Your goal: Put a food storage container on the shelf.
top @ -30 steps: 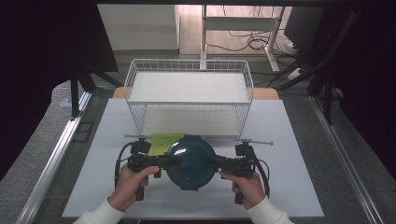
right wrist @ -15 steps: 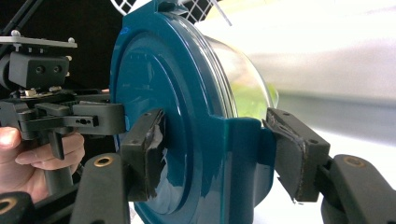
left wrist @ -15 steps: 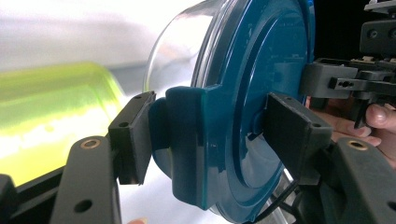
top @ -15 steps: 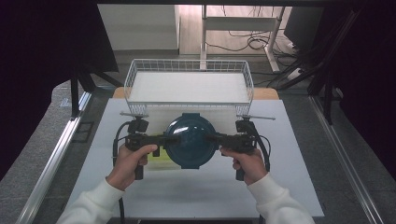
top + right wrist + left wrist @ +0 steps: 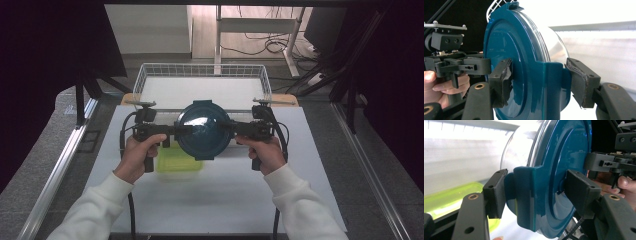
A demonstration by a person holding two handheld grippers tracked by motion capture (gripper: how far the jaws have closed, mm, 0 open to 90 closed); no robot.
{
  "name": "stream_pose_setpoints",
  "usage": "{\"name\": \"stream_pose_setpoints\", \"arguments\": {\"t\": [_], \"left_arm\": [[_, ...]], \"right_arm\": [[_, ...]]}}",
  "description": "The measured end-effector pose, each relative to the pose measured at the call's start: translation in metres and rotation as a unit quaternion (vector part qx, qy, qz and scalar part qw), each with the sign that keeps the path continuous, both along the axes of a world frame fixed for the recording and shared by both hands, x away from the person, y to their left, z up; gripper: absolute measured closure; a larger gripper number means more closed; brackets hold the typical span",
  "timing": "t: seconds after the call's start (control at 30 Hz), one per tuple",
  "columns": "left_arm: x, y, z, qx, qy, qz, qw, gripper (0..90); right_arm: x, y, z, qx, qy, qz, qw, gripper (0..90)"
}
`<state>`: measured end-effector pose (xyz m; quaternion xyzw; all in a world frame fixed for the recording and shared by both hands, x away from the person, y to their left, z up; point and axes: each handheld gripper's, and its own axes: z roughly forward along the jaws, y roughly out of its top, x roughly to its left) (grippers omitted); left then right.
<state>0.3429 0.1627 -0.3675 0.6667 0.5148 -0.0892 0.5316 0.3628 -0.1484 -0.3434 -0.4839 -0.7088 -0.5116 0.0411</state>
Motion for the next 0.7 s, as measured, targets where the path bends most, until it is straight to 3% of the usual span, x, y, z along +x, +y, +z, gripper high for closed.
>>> {"name": "stream_pose_setpoints", "arguments": {"t": [0.23,0.7], "left_arm": [[0.012,0.004,0.01,-0.001,-0.006,-0.004,1.0,37.1],[0.042,0.014,0.053,0.008,-0.032,0.0,0.9995,37.3]], "right_arm": [[0.011,0.004,0.011,-0.001,-0.005,0.0,1.0,39.1],[0.04,0.012,0.048,0.009,-0.028,0.002,0.9996,39.2]]}}
